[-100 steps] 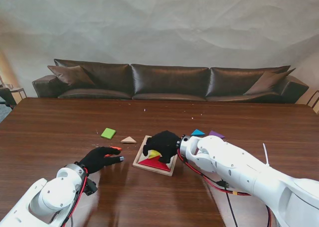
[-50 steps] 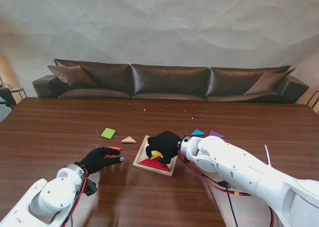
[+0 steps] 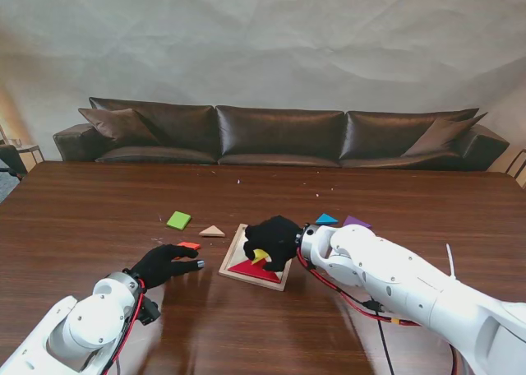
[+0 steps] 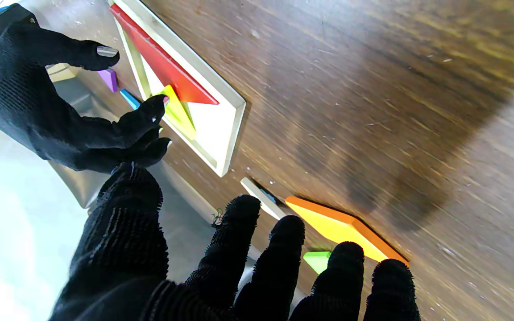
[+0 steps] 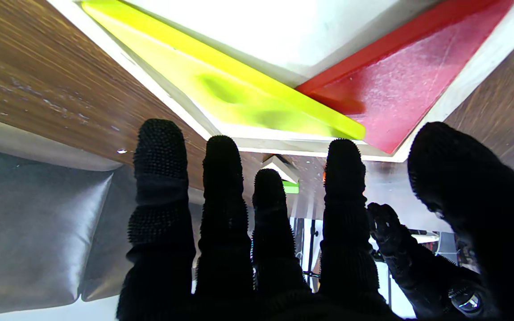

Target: Assemble the tangram pieces into a square

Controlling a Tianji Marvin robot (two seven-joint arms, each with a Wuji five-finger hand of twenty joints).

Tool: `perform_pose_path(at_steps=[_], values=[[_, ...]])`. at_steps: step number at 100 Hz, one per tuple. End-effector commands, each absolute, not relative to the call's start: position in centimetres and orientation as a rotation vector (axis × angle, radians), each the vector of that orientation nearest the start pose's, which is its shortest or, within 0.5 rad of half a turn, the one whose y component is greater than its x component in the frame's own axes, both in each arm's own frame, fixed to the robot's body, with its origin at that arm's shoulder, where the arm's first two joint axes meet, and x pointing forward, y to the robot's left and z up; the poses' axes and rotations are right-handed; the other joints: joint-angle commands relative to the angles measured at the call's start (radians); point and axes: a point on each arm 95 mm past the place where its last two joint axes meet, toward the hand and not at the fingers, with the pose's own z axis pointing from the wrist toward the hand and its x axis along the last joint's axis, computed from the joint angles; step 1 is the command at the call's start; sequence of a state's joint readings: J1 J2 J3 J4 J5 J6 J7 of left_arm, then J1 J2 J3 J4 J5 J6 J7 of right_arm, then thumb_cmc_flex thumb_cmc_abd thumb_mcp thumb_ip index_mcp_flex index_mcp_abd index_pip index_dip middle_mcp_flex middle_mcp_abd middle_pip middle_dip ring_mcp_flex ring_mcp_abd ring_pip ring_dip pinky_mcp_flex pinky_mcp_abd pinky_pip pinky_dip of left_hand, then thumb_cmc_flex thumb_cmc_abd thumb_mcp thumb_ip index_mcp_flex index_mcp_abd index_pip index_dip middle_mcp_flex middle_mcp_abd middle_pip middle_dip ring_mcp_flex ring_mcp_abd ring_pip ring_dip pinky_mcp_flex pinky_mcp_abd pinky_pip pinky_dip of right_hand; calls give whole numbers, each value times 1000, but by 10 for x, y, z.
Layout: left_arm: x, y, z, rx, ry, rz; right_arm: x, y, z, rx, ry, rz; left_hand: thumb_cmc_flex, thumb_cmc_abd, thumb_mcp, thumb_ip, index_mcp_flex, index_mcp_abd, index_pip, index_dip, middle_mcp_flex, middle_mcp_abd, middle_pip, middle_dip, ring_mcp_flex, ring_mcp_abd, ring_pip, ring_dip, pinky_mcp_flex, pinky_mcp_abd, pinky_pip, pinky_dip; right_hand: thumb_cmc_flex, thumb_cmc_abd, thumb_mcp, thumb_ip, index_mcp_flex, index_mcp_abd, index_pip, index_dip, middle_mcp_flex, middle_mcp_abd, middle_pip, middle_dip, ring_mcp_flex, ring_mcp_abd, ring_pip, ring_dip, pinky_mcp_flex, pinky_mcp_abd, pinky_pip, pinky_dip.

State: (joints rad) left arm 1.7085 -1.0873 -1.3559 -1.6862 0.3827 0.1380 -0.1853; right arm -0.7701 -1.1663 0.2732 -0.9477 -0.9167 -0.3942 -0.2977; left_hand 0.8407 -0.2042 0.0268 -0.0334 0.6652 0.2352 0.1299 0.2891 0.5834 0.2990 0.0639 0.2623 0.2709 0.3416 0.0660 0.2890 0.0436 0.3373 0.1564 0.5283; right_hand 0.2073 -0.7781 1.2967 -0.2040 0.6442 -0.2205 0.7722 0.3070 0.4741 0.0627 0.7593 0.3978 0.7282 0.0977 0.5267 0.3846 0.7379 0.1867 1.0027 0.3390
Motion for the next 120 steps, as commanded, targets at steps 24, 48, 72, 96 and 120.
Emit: perform_pose_path(at_steps=[24,48,72,96,120], values=[[370,36,-347,-2043,1237,-1583,482,125,-352,467,2157,1601,10,53,-18,21,22,-1,3,6,15,5,2,4,18,-5,5,5,-1,-20,-1,2,-29,21,-32,29,-168,-7,-60,-28,39,-22,110,117,95,-31,225,142,-325,-1,130,118],[372,36,-346,-2034,1245,-1586,483,128,-353,517,2179,1532,11,53,-18,21,23,0,3,7,15,7,2,4,18,-3,5,5,-1,-19,-1,2,-32,74,-34,56,-164,-53,-96,-52,151,-99,220,280,212,-97,432,261,-242,-9,209,215],[373,36,-346,-2032,1251,-1587,483,126,-353,528,2197,1455,10,54,-18,21,25,1,4,7,14,7,2,4,18,-5,5,5,-1,-18,0,2,-55,115,-58,65,-187,-49,-124,-64,174,-122,234,326,237,-117,464,283,-224,-16,216,232],[372,36,-347,-2035,1251,-1584,484,121,-351,538,2200,1419,9,55,-18,21,24,-1,4,7,15,10,2,4,18,-4,5,5,-1,-18,0,2,-57,113,-66,69,-148,-28,-100,-56,177,-121,231,343,239,-121,467,288,-219,-19,216,238],[372,35,-347,-2038,1255,-1581,483,113,-353,541,2215,1407,9,56,-19,21,27,-1,5,7,15,7,2,4,18,-6,5,5,-1,-18,-1,2,-58,110,-66,66,-118,-17,-85,-50,182,-121,224,347,239,-120,463,287,-219,-19,213,240]])
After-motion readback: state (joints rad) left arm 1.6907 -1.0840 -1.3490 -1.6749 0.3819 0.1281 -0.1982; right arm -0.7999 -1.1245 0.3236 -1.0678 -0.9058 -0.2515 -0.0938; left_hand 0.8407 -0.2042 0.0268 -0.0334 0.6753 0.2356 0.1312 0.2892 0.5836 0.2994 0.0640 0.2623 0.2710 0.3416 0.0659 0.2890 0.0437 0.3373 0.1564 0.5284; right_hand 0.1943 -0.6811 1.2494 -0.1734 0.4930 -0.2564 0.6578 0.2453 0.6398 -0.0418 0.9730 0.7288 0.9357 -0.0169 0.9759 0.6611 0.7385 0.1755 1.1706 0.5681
